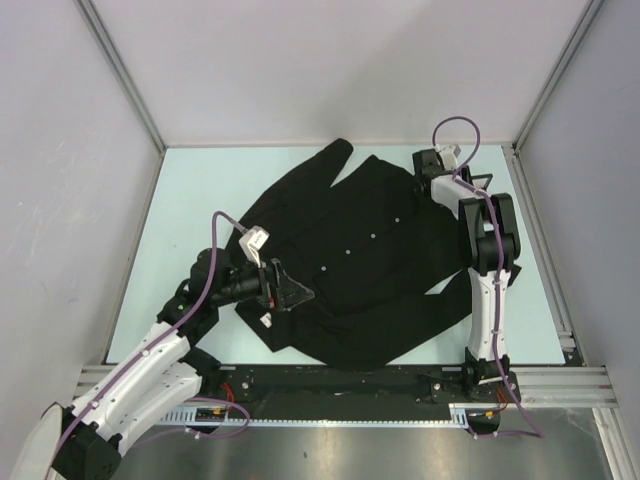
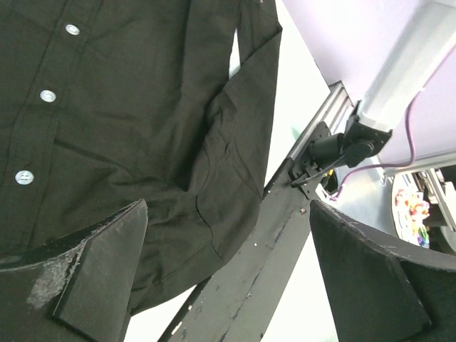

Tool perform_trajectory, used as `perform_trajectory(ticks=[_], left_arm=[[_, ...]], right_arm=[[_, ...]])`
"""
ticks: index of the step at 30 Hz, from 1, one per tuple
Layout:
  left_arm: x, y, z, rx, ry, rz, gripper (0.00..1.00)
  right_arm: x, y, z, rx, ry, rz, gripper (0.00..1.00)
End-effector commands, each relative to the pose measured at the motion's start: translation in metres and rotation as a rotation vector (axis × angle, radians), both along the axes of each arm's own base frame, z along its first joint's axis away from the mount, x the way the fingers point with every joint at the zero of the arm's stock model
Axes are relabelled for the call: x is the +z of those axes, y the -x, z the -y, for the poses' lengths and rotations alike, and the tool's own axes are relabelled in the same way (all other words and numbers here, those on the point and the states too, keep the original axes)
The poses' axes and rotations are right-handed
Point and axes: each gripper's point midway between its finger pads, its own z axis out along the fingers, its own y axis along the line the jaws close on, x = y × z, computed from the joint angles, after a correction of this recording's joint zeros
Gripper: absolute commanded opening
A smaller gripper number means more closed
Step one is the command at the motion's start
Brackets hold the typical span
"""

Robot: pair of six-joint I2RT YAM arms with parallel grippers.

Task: Remove the brooch from the garment

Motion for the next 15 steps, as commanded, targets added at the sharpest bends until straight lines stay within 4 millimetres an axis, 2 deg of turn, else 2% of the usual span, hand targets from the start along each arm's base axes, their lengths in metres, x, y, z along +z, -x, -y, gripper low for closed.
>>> perform_trajectory(ticks=[1,3,4,6,7,8,9,10,11,12,13,14,15], left_arm=[[0.019,-0.008,-0.001,0.018,-0.007,0.067,1.0],[0.018,-0.009,-0.002,0.026,-0.018,0.065,1.0],[0.018,-0.011,-0.004,0.044,-0.028,0.065,1.0],[0.02,-0.013,-0.007,0.061,-0.042,0.072,1.0],[0.021,-0.016,-0.01,0.083,-0.058,0.068,1.0],[0.024,-0.017,-0.012,0.097,-0.062,0.074,1.0],[0.027,-0.018,-0.013,0.107,-0.064,0.078,1.0],[0.032,-0.018,-0.015,0.117,-0.066,0.081,1.0],[0.036,-0.02,-0.017,0.137,-0.067,0.088,1.0],[0.042,-0.02,-0.019,0.151,-0.055,0.096,1.0],[0.05,-0.021,-0.02,0.166,-0.044,0.106,1.0],[0.054,-0.021,-0.021,0.182,-0.033,0.109,1.0],[0.061,-0.021,-0.023,0.198,-0.009,0.11,1.0]], right_arm=[[0.088,0.019,-0.018,-0.048,-0.105,0.204,0.59],[0.093,0.032,-0.042,0.015,-0.193,0.165,0.59],[0.112,0.038,-0.055,0.048,-0.228,0.197,0.59],[0.118,0.055,-0.103,0.188,-0.29,0.171,0.59],[0.142,0.067,-0.118,0.249,-0.328,0.217,0.59],[0.138,0.08,-0.132,0.296,-0.355,0.201,0.6],[0.14,0.092,-0.171,0.414,-0.441,0.188,0.6],[0.149,0.103,-0.186,0.469,-0.504,0.202,0.62],[0.174,0.119,-0.199,0.529,-0.586,0.26,0.63],[0.169,0.139,-0.231,0.639,-0.718,0.229,0.64],[0.176,0.151,-0.246,0.707,-0.785,0.245,0.64],[0.199,0.17,-0.253,0.78,-0.846,0.302,0.8],[0.198,0.182,-0.262,0.853,-0.86,0.306,0.99]])
